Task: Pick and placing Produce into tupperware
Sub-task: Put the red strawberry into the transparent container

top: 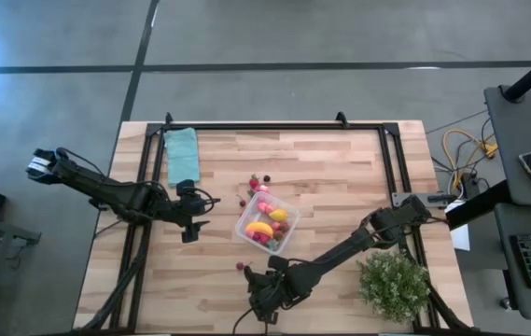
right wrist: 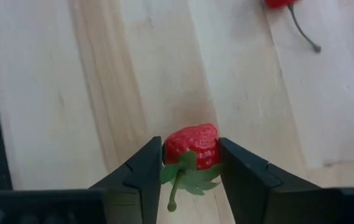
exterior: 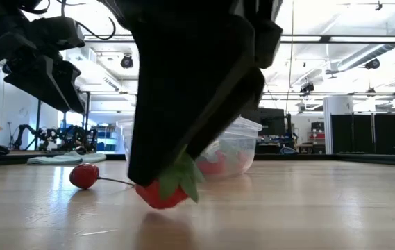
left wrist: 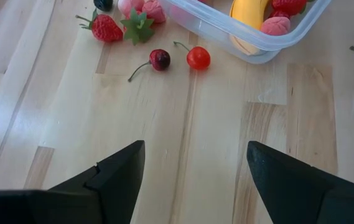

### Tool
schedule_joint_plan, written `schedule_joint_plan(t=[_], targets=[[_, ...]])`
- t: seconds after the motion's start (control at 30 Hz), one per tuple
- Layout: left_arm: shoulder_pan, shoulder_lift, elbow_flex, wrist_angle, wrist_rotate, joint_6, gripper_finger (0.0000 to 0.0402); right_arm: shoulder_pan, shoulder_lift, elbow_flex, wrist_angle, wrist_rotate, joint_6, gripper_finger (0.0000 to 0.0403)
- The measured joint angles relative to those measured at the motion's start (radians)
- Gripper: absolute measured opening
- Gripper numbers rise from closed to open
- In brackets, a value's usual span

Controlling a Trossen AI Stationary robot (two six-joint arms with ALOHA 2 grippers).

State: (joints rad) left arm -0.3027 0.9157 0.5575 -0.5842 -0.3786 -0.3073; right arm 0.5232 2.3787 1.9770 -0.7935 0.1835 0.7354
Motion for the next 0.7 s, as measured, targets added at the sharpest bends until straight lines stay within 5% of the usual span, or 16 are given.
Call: schedule_joint_plan(t=[0.7], targets=[[0.0,0.0,0.0,0.0,0.0,0.0,0.0267,0.0,0.0,0.043,-0.044,0.028,0.017,0.012]])
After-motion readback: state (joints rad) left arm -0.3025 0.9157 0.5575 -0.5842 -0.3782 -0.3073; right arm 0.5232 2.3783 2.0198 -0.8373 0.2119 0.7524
